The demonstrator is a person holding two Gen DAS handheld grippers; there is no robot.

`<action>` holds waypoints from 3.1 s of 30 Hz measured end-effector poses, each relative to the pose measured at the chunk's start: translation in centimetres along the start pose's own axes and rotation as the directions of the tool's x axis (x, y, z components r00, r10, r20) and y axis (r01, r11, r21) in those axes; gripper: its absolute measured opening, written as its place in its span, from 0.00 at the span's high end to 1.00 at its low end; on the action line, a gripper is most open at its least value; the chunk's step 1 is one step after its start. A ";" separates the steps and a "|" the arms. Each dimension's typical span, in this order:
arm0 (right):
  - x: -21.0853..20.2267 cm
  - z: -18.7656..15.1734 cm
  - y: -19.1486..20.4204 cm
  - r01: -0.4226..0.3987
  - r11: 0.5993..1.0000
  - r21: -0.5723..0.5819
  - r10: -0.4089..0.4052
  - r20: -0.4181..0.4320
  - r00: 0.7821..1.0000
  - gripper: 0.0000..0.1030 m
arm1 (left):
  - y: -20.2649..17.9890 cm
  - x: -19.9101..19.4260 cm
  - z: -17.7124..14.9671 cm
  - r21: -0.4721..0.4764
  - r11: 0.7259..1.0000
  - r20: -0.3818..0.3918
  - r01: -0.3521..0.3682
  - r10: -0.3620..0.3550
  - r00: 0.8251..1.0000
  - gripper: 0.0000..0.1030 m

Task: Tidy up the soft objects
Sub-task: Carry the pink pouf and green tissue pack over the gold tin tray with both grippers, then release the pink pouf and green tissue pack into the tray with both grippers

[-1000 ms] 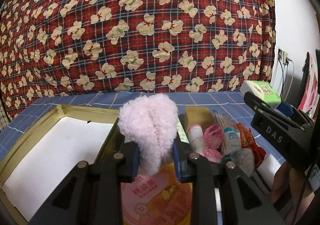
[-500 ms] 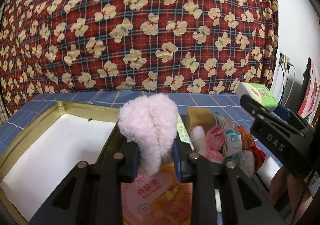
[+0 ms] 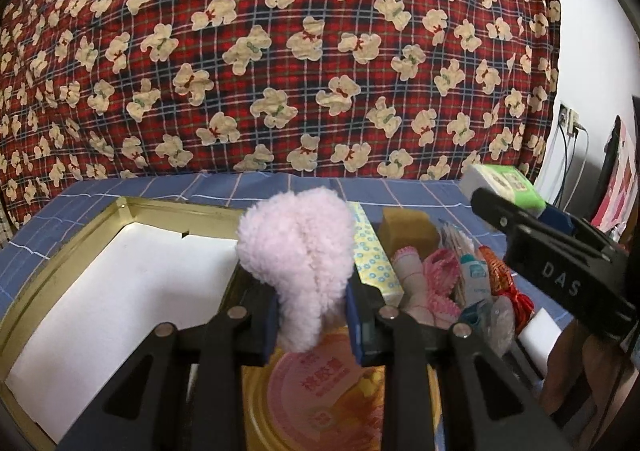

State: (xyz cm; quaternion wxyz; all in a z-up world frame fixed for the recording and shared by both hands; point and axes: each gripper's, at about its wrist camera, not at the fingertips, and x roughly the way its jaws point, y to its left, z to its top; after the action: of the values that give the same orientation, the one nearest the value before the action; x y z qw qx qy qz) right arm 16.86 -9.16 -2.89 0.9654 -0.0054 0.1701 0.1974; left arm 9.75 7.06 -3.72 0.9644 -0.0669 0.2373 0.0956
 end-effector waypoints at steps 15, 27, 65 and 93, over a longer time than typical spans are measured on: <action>0.7 3.4 4.1 -0.082 0.997 0.010 0.082 0.042 0.996 0.31 | 1.9 -2.1 3.2 0.028 0.999 -0.005 0.026 -0.026 1.000 0.74; 2.8 4.5 8.6 -0.156 0.988 -0.014 0.156 0.015 0.988 0.31 | 5.7 -1.6 4.0 0.033 0.999 -0.036 -0.031 0.032 0.999 0.74; 9.8 2.7 21.4 -0.316 0.909 -0.272 0.184 -0.418 0.889 0.31 | 16.5 4.2 4.1 0.044 0.993 -0.307 -0.109 0.117 0.944 0.74; 8.9 3.0 21.2 -0.343 0.914 -0.218 0.234 -0.407 0.883 0.27 | 17.6 4.9 3.6 0.100 0.974 -0.352 -0.206 0.228 0.908 0.11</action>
State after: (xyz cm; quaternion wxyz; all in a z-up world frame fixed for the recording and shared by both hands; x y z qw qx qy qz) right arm 17.42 14.03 -1.79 0.8637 -0.1553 0.3189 0.3580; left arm 11.77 25.58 -4.31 0.8892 -0.0274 0.4194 0.1809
